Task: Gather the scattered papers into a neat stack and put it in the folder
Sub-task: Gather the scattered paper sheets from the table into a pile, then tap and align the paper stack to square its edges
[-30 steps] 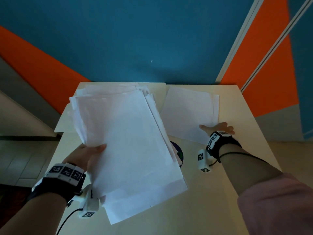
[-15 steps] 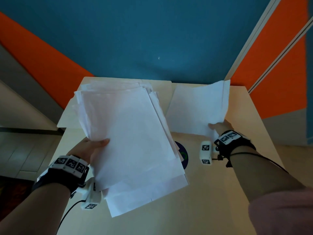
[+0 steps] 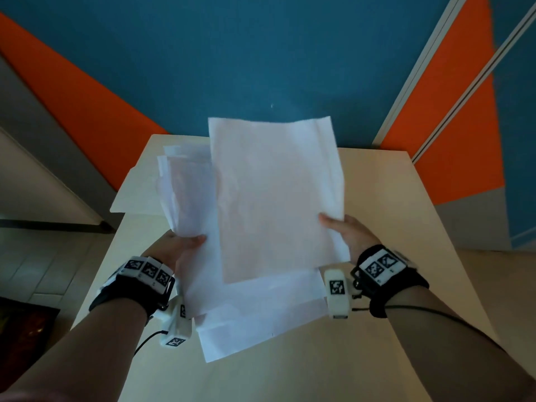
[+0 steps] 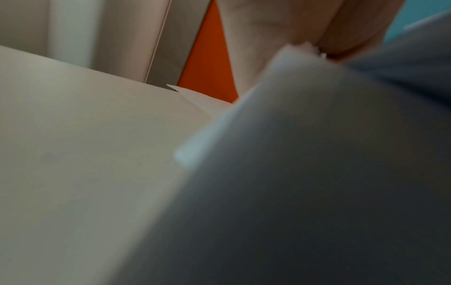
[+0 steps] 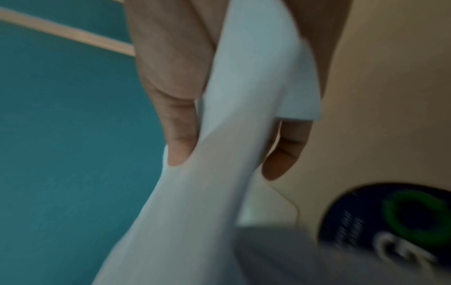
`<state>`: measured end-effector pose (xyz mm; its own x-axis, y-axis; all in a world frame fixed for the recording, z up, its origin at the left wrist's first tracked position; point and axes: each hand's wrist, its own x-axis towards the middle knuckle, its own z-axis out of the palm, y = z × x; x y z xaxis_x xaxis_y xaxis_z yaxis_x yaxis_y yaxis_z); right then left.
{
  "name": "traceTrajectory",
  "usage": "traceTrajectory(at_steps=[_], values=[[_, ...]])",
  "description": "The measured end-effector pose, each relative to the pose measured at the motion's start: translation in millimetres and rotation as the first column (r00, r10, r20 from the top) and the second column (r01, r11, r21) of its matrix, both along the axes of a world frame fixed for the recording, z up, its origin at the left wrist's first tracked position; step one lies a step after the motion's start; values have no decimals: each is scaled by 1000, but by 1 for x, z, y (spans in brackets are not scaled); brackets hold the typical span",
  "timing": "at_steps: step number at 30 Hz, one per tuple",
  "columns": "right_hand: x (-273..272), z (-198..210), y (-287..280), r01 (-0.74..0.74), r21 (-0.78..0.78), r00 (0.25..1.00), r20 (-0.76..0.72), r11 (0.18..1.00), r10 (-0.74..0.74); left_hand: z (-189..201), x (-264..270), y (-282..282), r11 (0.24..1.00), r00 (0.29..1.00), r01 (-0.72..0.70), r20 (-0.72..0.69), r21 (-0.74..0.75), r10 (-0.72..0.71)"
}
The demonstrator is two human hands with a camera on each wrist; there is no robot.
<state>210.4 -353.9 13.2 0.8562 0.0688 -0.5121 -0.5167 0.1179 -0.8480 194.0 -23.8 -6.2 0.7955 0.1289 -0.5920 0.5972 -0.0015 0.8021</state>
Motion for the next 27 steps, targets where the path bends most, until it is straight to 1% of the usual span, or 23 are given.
traceTrajectory(at_steps=[2,4,6,8,9,11,12,13,15,17,19,20,21,22,24,26,27], values=[[-11,-4,13,-74,-58,997,-37,996,72,2,-2,-3,1000,1000,26,1,-12,-26],[-25,-2,28,-139,-126,990,-24,982,137,10,-13,-7,998,998,52,18,37,-52],[-28,-12,34,-175,-183,985,-30,967,172,9,-13,-13,978,996,92,-15,187,-90],[-39,-10,43,-185,-200,983,-28,962,184,9,-19,-14,932,980,194,-93,306,-174],[-45,-8,44,-180,-209,984,-24,961,179,6,-19,-11,936,979,198,-97,292,-177],[-52,-4,39,-222,-192,975,-61,956,214,1,-22,-5,959,983,177,-82,221,-163],[-56,-1,35,-232,-152,972,-71,961,224,2,-24,-4,963,982,181,-93,199,-165],[-58,1,29,-238,-121,971,-52,964,234,1,-26,-5,967,979,190,-99,169,-175],[-59,2,17,-220,-86,975,-22,972,219,8,-33,-13,977,981,189,-60,102,-184],[-61,0,10,-211,-40,977,-34,977,210,17,-42,-24,991,991,131,-6,-41,-131],[-64,2,9,-212,-7,976,-55,977,212,23,-50,-29,972,994,108,9,-208,-108],[-67,6,11,-209,-16,976,-66,978,207,24,-53,-30,955,996,93,27,-282,-89],[-70,9,13,-201,-33,977,-73,979,198,27,-57,-31,941,994,102,63,-324,-86],[-73,12,15,-196,-39,979,-72,980,193,28,-62,-29,935,990,128,95,-330,-102],[-78,21,20,-214,-47,975,-73,976,210,27,-69,-29,940,979,193,118,-280,-166],[-80,28,21,-215,-68,973,-107,974,207,28,-72,-33,956,976,199,136,-217,-173],[-80,29,19,-214,-85,971,-130,973,202,31,-73,-36,960,978,186,138,-211,-159]])
